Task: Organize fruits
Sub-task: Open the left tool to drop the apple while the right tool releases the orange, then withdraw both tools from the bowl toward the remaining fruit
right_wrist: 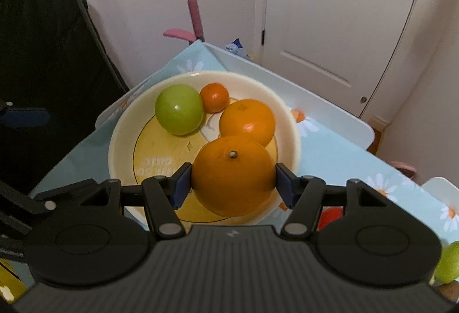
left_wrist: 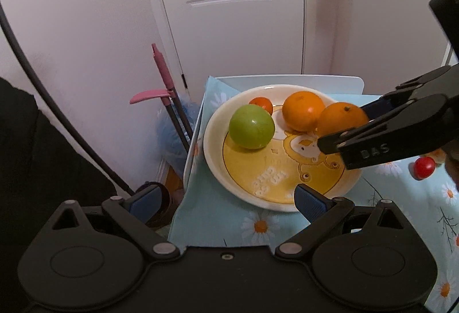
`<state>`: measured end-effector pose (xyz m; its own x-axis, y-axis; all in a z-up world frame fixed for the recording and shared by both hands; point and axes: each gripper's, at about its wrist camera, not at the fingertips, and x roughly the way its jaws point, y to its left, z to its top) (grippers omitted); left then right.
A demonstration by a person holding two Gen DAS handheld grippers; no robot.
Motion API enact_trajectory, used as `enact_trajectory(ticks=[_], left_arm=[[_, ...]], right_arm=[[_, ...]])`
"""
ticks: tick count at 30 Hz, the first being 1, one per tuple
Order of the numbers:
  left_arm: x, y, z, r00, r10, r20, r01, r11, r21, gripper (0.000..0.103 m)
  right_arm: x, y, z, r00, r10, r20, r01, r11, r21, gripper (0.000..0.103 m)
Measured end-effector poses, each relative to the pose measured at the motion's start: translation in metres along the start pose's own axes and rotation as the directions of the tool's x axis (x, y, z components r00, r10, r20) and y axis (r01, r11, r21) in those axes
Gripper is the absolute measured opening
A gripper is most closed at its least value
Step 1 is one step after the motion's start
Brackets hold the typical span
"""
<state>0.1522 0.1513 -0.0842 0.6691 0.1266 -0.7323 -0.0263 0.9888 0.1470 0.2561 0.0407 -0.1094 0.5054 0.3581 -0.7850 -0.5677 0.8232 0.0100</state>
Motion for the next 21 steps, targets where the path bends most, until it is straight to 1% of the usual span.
enact_trajectory(ticks=[4,11,12,14,15,16,21], left_arm=[[0.000,-0.004,-0.007,1.000,0.001,-0.010,-0.001,1.000,0.001,0.101],[-0.001,-0.006,-0.010,1.000,-0.008,-0.017,0.008,1.000,-0.019,0.101],[-0.001,-0.006,-0.011,1.000,-0.006,-0.017,0.006,1.000,-0.017,0.101],[-0.003,-0.006,-0.012,1.000,-0.002,-0.019,0.002,1.000,-0.014,0.101],[-0.004,-0.006,-0.013,1.000,-0.001,-0.020,0.001,1.000,-0.013,0.101],[-0.006,-0.007,-0.014,1.000,-0.001,-0.021,0.001,1.000,-0.013,0.101],[-0.014,-0.008,-0.015,1.000,-0.004,-0.017,0.004,1.000,-0.008,0.101]], right_arm=[[0.008,0.002,-0.004,1.000,0.012,-0.007,-0.012,1.000,-0.008,0.077],[0.017,0.005,-0.007,0.999,0.006,-0.037,-0.006,1.000,-0.014,0.077],[0.016,0.005,-0.008,1.000,0.005,-0.028,-0.006,1.000,-0.016,0.078],[0.010,0.006,-0.006,1.000,0.010,0.009,-0.009,1.000,-0.024,0.086],[0.007,0.006,-0.005,1.000,0.006,0.021,-0.005,1.000,-0.027,0.100],[0.005,0.006,-0.004,1.000,0.002,0.024,-0.002,1.000,-0.028,0.103],[-0.003,0.006,0.000,0.999,-0.009,0.036,0.010,1.000,-0.016,0.103]])
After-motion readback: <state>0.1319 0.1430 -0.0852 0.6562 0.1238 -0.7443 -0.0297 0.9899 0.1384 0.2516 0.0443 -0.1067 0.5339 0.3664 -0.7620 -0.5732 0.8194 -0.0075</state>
